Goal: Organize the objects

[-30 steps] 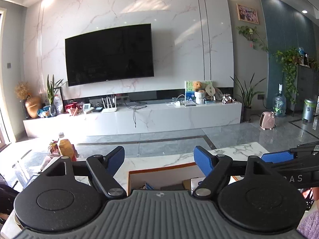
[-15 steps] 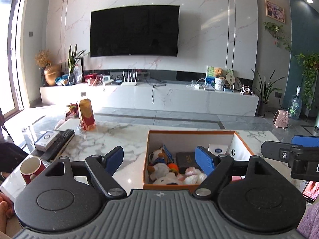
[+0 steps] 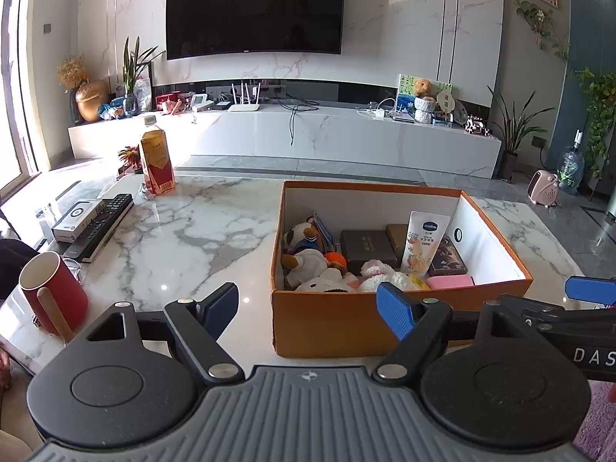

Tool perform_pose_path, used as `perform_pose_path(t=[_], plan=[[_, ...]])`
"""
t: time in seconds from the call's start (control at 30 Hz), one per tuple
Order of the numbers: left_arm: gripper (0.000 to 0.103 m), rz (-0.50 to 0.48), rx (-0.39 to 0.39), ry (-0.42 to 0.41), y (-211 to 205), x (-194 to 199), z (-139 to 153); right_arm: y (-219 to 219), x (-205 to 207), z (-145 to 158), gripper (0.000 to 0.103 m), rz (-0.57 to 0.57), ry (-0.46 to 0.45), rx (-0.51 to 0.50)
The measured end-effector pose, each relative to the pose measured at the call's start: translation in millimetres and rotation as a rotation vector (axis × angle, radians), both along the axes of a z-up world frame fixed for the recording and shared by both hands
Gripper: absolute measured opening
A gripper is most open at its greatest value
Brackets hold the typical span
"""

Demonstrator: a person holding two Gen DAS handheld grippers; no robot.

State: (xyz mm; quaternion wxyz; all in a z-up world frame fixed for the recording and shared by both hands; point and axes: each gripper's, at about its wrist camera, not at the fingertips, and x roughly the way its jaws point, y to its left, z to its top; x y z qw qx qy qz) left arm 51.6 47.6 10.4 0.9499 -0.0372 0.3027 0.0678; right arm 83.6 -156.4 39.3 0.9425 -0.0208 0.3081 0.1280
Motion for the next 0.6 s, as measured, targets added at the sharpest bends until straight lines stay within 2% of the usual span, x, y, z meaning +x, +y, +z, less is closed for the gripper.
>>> perform_pose_path(t=[0.13,0.6], plan=[[0.093,-0.011,-0.033,0.031,-1,4,-4,-4,4,-4,0.092,-0.008,0.02,0.013],[0.093,-0.016,-0.02,0.047,-6,5,-8,-9,5,-9,0.092,-0.02,0.031,0.028]])
